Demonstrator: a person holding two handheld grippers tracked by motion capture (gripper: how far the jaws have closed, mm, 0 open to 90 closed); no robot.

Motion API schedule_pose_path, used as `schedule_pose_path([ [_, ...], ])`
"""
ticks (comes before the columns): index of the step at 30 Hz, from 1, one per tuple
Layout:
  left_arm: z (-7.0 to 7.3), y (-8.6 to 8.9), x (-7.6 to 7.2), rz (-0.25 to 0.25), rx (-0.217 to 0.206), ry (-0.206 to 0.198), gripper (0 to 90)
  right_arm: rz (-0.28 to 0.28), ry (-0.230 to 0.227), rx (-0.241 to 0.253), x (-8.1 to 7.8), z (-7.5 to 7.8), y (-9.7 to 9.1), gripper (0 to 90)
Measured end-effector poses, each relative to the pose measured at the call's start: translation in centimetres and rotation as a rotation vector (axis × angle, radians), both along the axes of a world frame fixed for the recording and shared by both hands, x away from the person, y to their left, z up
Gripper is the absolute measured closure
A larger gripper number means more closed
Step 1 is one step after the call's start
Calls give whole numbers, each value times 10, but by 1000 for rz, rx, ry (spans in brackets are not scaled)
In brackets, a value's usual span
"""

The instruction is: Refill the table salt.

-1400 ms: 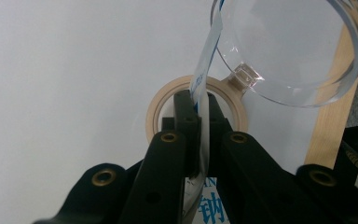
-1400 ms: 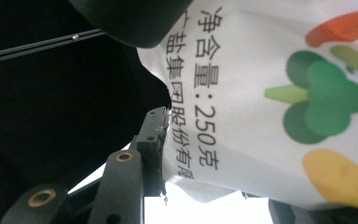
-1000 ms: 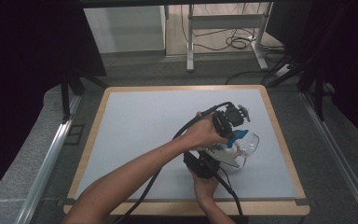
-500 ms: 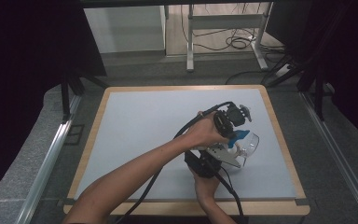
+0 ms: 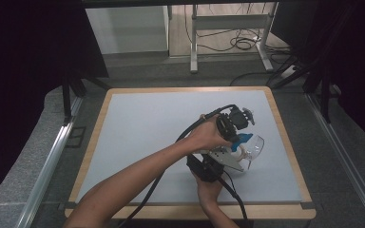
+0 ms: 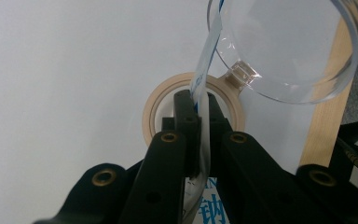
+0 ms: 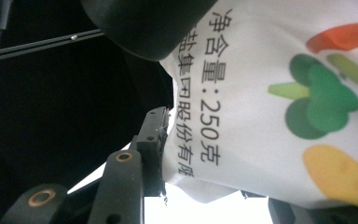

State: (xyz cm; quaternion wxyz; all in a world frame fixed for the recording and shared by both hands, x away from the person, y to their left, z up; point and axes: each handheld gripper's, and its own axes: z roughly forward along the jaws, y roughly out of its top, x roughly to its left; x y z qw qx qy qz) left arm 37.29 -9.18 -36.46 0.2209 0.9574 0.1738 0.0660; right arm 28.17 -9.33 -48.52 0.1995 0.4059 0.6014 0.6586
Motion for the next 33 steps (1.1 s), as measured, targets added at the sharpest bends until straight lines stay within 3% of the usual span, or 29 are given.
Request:
schedule_pose_path([
  [16,0,1,1,2,-13,8,899,-2,0,3,-1,0,0,605],
  [33,-7,9,5,9,-82,7,898,1,30,-30,4,-9,-2,595],
])
